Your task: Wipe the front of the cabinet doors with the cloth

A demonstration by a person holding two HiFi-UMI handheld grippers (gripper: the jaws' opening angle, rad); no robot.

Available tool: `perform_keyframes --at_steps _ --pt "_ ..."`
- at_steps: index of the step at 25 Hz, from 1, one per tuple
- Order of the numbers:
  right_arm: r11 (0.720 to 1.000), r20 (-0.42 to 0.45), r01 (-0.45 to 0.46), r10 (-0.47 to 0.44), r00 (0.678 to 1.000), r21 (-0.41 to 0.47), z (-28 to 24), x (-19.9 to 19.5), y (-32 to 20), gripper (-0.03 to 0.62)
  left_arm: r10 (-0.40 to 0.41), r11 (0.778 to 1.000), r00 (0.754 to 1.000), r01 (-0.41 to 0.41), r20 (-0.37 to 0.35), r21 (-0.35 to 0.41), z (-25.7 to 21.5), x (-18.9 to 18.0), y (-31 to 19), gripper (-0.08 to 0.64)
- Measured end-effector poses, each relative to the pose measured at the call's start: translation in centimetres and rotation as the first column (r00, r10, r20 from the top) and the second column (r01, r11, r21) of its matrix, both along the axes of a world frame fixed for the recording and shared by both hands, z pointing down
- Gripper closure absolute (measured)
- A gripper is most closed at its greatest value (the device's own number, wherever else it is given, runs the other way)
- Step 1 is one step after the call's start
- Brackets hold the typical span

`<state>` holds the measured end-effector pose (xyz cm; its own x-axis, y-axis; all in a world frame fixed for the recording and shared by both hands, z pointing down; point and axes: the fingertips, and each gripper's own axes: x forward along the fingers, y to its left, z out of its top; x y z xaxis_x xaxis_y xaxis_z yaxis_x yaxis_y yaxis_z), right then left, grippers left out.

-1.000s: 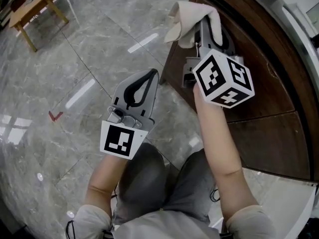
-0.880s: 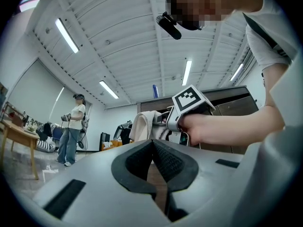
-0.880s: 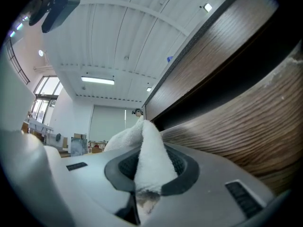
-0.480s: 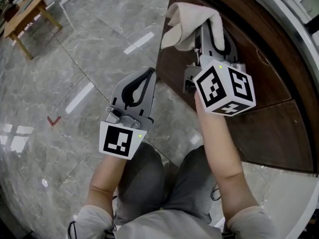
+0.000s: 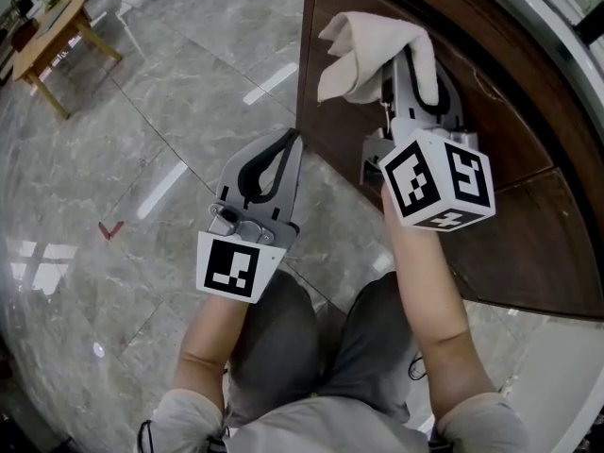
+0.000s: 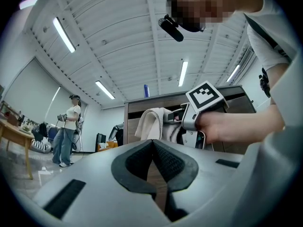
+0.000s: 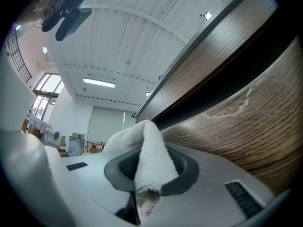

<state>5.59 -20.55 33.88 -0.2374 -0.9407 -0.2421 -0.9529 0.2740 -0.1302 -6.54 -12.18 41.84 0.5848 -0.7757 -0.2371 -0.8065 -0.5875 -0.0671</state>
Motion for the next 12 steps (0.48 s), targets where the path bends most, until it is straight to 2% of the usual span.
perform_keyframes --at_steps 7,12 --pt "1.0 0.015 -0.01 0.01 1.0 0.009 0.5 1.8 1.8 0.522 0.015 1.0 1.0 -0.015 0.001 0.008 0.4 1.5 0.7 0.543" --pt "0.999 0.025 -0.03 0.029 0.999 0.026 0.9 5.2 4.7 0.522 0.037 0.999 0.999 -0.037 0.005 0.021 0.6 3.6 1.9 0.543"
